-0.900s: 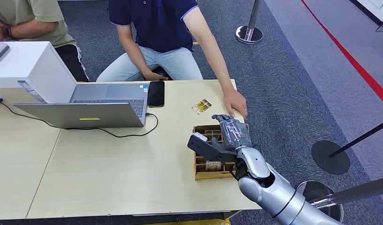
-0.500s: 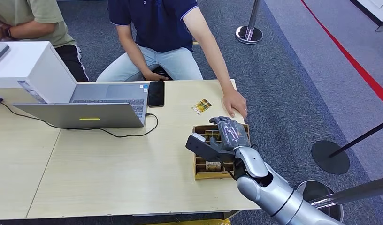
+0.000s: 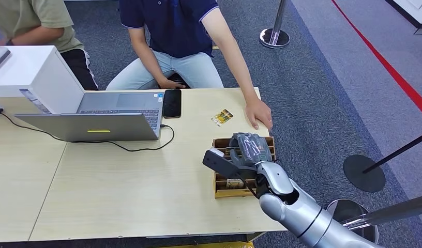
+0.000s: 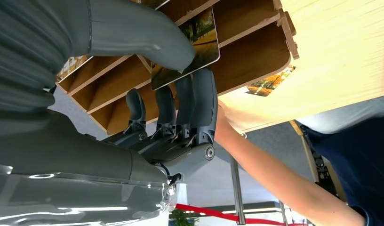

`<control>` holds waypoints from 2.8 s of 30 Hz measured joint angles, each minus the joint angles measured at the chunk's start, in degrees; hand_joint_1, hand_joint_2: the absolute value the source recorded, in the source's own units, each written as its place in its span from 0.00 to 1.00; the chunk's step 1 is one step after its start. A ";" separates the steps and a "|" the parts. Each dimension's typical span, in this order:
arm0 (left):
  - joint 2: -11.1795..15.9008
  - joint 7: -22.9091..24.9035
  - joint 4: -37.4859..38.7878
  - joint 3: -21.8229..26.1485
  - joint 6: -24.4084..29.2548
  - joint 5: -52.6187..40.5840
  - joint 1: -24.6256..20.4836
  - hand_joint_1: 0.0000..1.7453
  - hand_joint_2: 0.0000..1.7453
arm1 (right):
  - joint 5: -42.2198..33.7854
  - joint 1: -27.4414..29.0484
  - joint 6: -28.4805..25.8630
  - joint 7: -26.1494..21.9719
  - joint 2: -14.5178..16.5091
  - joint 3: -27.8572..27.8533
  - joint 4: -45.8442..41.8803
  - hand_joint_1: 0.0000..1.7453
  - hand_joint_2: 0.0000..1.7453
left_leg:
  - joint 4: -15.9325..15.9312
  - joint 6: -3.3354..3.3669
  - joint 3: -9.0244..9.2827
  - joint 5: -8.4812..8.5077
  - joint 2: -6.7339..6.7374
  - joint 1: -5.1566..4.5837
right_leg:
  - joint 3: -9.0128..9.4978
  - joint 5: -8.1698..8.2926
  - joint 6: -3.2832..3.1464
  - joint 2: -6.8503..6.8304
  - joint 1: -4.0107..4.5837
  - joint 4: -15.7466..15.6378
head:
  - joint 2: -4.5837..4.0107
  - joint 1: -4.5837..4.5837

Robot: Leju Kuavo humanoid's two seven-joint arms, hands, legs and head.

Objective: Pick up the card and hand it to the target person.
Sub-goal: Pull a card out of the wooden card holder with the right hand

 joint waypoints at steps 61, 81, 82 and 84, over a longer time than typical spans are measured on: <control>-0.02 -1.75 0.00 -0.02 -0.32 0.07 0.02 0.00 1.00 | -1.82 -1.23 2.46 0.01 0.48 1.93 0.78 0.82 1.00 | 0.00 0.00 0.03 0.00 0.01 0.00 | 0.00 0.00 0.00 0.01 0.00 0.00 | 0.00 0.00; -0.02 -2.12 0.00 -0.18 0.07 -0.12 0.02 0.00 1.00 | 2.13 -1.28 -3.89 -2.32 0.45 1.77 -0.36 0.87 1.00 | 0.00 0.00 0.03 0.00 0.01 0.00 | 0.00 0.00 0.00 0.02 0.00 0.00 | 0.00 0.01; -0.02 -2.08 0.00 -0.19 0.06 -0.12 0.02 0.00 1.00 | 2.85 -1.28 -4.66 -2.60 0.44 1.61 -0.92 0.87 1.00 | 0.00 0.00 0.03 0.00 0.01 0.00 | 0.00 0.00 0.00 0.02 0.00 0.00 | 0.00 0.01; -0.02 -2.05 0.00 -0.19 0.03 -0.13 0.03 0.00 1.00 | 4.41 -1.29 -6.27 -3.20 0.39 1.25 -2.38 0.87 1.00 | 0.01 0.00 0.03 0.00 0.01 0.00 | 0.00 0.00 0.00 0.03 0.00 0.00 | 0.00 0.00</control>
